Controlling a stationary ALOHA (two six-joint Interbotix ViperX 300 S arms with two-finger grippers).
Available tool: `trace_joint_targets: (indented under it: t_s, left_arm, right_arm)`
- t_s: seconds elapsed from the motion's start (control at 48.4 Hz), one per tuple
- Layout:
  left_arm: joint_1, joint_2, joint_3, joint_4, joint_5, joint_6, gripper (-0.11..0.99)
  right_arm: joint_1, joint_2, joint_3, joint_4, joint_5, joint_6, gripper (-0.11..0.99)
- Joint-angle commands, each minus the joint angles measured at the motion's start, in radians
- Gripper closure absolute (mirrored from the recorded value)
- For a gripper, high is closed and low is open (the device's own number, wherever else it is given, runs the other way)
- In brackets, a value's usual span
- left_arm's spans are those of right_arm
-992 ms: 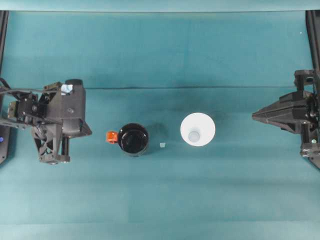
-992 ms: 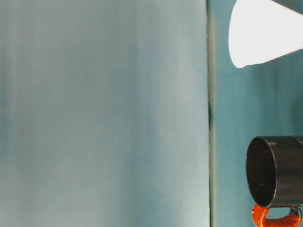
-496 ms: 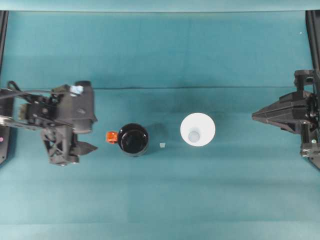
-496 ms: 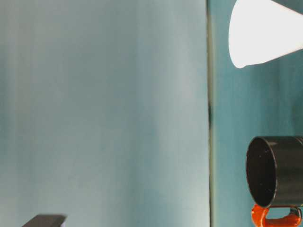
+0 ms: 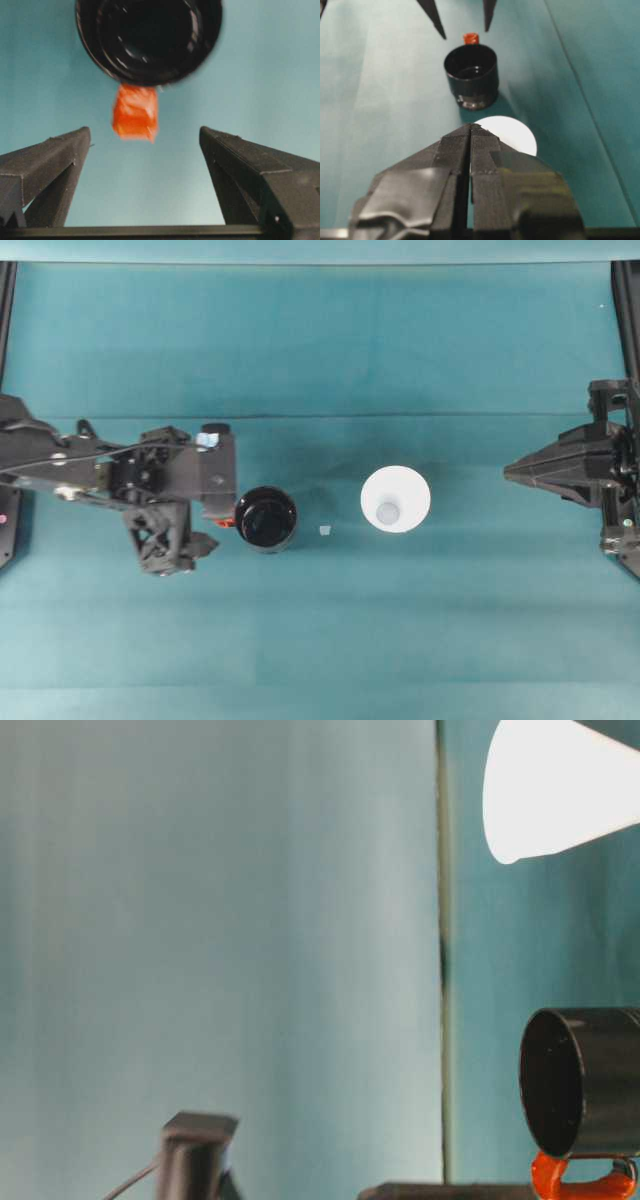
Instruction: Put the paper cup into the moved red handle cup holder.
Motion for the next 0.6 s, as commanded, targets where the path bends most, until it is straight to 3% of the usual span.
trace_joint_targets:
  t_s: [0.0, 0.269, 0.579]
  left_arm:
    - [0.011, 0.018, -0.023, 0.003, -0.025, 0.009, -0.1]
    - [0.012, 0.083, -0.048, 0.003, -0.028, 0.072, -0.1]
    - [0.015, 0.112, -0.052, 0.003, -0.029, 0.078, -0.1]
  right_arm:
    - [-0.002, 0.009, -0.018, 0.002, -0.005, 0.008, 0.98]
    - [-0.002, 0.009, -0.017, 0.002, -0.005, 0.006, 0.98]
    - [-0.002, 0.009, -0.017, 0.002, -0.005, 0.006, 0.98]
